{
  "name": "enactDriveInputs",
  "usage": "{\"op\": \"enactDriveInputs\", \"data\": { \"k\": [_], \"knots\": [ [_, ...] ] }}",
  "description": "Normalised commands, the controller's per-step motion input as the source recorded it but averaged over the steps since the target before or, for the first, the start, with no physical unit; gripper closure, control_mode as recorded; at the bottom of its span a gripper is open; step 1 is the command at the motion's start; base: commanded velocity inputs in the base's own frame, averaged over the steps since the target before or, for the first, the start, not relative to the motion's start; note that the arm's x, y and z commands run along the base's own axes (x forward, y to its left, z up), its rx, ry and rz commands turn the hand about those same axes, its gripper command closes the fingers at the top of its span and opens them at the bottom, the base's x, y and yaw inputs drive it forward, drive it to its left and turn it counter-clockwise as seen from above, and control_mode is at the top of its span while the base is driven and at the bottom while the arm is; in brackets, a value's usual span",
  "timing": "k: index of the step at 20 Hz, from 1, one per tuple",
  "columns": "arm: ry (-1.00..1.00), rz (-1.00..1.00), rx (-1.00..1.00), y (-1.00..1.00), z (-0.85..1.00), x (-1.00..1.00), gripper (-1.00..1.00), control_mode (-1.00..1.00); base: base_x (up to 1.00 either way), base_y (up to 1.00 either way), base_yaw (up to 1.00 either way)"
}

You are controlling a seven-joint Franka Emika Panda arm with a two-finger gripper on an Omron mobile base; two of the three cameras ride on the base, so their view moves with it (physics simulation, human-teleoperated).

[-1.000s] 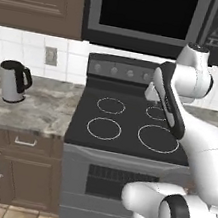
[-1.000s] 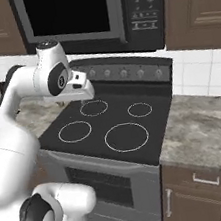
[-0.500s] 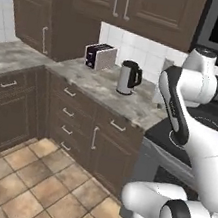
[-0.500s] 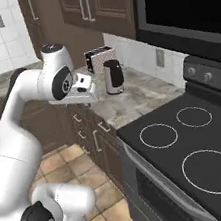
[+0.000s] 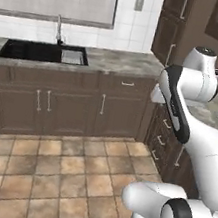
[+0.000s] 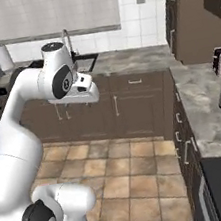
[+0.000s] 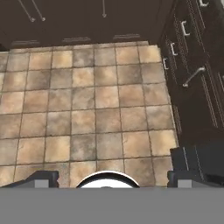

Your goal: Navigate to the stand mixer.

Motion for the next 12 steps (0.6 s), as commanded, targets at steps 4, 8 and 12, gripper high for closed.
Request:
{"op": "enactDriveInputs", "data": {
  "k": [4,8,12],
  "knots": [
    [0.00,0.00,0.00,0.00,0.00,0.00,-1.00,1.00,-0.04,0.00,1.00],
    [0.00,0.00,0.00,0.00,0.00,0.00,-1.00,1.00,-0.02,0.00,1.00],
    [0.00,0.00,0.00,0.00,0.00,0.00,-1.00,1.00,0.00,0.00,0.92]
  ]
}}
